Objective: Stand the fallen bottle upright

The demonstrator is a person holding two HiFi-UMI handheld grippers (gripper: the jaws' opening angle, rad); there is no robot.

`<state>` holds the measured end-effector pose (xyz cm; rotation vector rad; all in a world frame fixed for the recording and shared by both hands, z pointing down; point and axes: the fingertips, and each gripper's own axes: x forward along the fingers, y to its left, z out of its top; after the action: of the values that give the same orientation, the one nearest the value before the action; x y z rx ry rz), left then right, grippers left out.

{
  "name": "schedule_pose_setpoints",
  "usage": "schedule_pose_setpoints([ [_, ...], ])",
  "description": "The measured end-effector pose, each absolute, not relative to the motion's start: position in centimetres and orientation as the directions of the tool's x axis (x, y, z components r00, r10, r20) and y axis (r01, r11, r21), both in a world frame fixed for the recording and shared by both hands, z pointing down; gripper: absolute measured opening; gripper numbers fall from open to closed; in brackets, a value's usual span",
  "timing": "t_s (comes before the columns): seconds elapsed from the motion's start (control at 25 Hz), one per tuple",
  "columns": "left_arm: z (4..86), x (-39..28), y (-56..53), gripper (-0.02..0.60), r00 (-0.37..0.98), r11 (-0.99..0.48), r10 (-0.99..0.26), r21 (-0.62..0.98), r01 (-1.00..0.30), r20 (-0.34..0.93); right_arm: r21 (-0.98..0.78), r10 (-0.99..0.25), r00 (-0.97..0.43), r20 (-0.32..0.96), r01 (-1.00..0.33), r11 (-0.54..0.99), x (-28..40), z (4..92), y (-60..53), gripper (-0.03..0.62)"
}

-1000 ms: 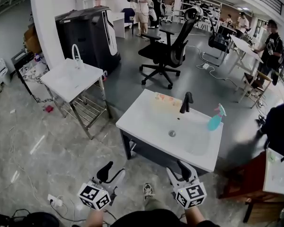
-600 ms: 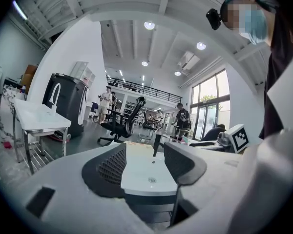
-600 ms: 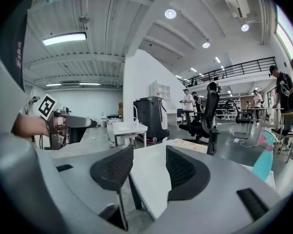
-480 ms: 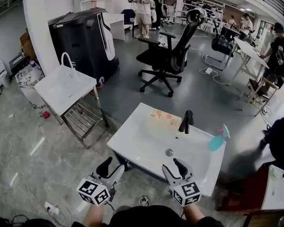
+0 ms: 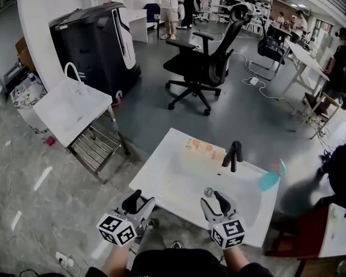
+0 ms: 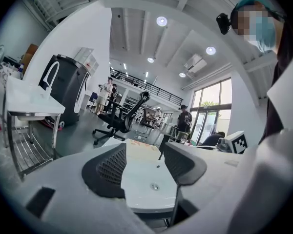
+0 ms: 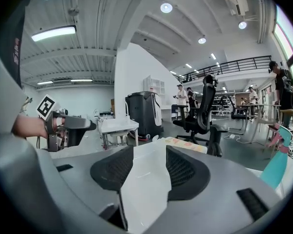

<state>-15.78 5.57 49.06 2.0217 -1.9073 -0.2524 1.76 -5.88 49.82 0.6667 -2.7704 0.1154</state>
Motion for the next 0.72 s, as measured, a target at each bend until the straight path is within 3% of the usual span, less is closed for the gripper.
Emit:
schedule_pose_setpoints([
  [0.36, 50.2, -22.4, -2.1, 0.236, 0.268, -0.180, -0.959, 0.539, -0.823, 0.089, 0.007, -0.585, -0.741, 0.330, -0.618, 0.786, -2.6, 50.3, -10.2, 0.192],
  [0.72, 52.1, -25.1, -9.0, 0.238, 0.449, -0.275, -0.893, 0.742, -0.611, 0.039, 0.014, -0.721, -0.605, 0.338, -0.763, 0.646, -4.3, 51.0, -12.2, 0.192],
])
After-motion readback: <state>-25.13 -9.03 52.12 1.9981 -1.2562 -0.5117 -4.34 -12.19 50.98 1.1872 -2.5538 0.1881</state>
